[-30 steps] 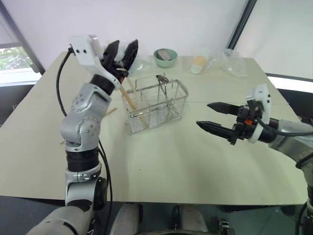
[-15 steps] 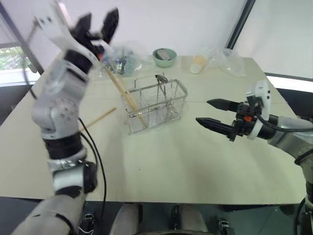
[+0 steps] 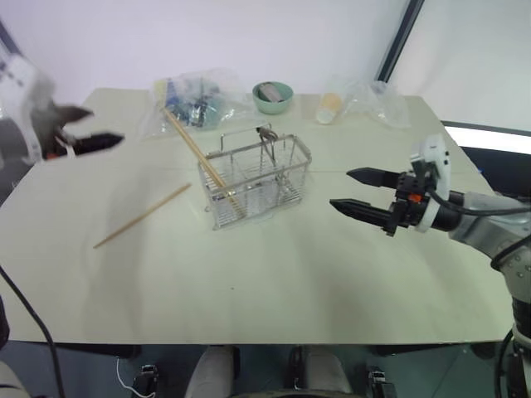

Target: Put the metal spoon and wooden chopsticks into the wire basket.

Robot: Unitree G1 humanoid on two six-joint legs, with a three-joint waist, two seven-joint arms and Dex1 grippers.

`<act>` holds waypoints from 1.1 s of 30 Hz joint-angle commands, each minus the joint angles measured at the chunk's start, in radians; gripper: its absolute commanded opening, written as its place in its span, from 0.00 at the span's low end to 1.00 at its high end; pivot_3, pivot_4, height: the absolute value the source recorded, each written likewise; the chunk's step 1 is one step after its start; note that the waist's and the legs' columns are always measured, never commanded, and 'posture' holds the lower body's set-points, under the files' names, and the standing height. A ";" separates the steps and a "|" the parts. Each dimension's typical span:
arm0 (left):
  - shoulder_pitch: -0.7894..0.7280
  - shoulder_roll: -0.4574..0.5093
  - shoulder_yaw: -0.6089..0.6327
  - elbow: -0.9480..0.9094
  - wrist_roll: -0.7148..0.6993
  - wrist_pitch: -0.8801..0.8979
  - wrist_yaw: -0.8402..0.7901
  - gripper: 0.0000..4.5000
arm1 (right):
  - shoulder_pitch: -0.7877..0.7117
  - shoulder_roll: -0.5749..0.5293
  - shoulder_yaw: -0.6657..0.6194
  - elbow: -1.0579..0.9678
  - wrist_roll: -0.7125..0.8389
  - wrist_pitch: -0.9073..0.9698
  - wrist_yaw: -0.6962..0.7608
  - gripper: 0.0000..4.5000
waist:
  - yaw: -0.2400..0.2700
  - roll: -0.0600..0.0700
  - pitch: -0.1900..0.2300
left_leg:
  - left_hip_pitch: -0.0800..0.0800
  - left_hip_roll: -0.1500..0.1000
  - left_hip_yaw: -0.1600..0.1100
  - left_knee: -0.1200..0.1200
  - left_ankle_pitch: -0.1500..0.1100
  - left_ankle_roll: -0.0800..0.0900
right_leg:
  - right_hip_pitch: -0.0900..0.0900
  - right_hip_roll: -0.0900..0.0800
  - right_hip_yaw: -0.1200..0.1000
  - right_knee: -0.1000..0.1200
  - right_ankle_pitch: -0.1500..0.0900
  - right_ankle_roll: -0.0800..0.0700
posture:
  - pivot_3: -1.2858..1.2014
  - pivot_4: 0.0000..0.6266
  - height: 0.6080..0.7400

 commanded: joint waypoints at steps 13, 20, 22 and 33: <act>-0.248 -0.320 -0.294 0.668 0.457 -0.429 -0.163 0.99 | 0.069 -0.038 -0.103 -0.126 0.072 0.066 -0.027 1.00 | -0.005 -0.005 -0.003 | -0.006 -0.001 0.001 0.000 -0.001 0.002 | 0.001 0.000 0.000 0.002 0.003 0.005 | 0.52 0.24 0.19; -0.288 -0.415 -0.299 0.811 0.562 -0.474 -0.005 0.99 | 0.119 -0.027 -0.162 -0.188 0.120 0.092 -0.103 1.00 | 0.000 -0.006 -0.003 | -0.003 0.001 -0.001 0.000 -0.001 0.003 | 0.002 0.000 -0.001 0.001 0.005 0.009 | 0.52 0.24 0.19; -0.294 -0.425 -0.294 0.827 0.573 -0.478 -0.004 0.99 | 0.132 -0.029 -0.172 -0.195 0.126 0.091 -0.113 1.00 | 0.001 -0.006 -0.003 | -0.001 0.001 -0.001 0.000 -0.001 0.003 | 0.004 0.000 -0.002 0.001 0.005 0.010 | 0.52 0.24 0.19; -0.316 -0.447 -0.245 0.837 0.574 -0.469 -0.008 0.01 | 0.137 -0.020 -0.156 -0.188 0.129 0.073 -0.138 1.00 | -0.001 -0.005 -0.004 | 0.001 0.001 -0.002 0.000 -0.001 0.003 | 0.005 0.000 -0.002 0.002 0.005 0.009 | 0.52 0.24 0.19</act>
